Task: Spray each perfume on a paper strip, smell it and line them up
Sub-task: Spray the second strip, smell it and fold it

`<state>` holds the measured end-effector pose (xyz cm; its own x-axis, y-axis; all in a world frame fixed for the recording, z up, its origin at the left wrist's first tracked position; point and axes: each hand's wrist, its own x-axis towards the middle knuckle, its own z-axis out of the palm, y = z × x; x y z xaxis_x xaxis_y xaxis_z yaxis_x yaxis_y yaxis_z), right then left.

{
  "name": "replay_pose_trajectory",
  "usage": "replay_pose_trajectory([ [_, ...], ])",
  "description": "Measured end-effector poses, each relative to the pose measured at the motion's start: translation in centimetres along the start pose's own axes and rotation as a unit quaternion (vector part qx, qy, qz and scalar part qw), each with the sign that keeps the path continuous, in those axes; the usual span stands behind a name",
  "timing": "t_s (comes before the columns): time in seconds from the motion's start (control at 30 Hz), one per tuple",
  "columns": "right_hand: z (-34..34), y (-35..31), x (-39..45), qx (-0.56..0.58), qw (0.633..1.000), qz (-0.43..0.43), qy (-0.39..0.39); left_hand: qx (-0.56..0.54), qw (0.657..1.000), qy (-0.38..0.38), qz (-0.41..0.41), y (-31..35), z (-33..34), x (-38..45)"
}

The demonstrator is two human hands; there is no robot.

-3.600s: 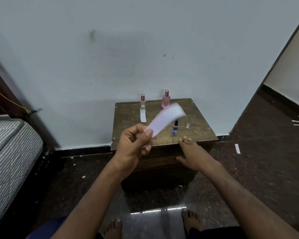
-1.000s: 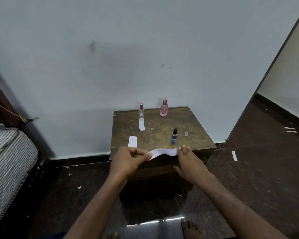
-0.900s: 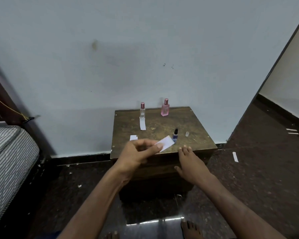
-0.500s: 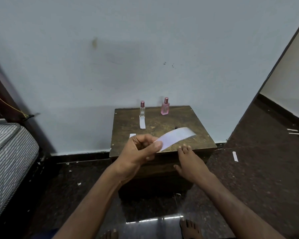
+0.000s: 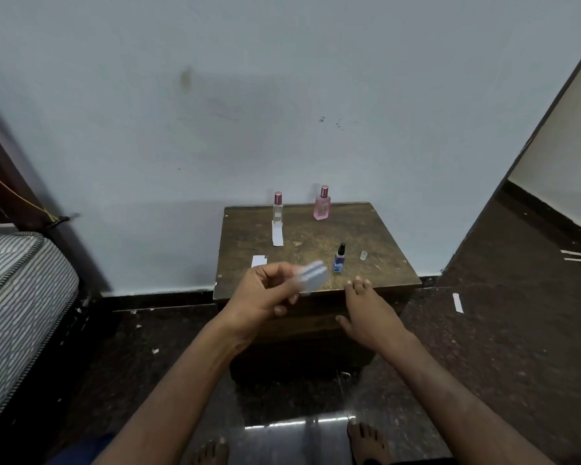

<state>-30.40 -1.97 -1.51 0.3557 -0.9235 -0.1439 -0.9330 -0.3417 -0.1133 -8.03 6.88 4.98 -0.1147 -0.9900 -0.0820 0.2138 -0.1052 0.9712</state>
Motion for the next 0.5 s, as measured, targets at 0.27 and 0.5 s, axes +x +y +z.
replay_pose_trajectory([
  [0.27,0.1,0.1,0.1,0.004,1.0,-0.005,0.002,-0.072,0.99,-0.103,0.07,0.3,0.3,-0.6],
  [0.5,-0.1,0.0,-0.1,0.005,1.0,-0.001,-0.001,0.093,0.982,0.158,-0.046,-1.4,-0.3,0.2],
])
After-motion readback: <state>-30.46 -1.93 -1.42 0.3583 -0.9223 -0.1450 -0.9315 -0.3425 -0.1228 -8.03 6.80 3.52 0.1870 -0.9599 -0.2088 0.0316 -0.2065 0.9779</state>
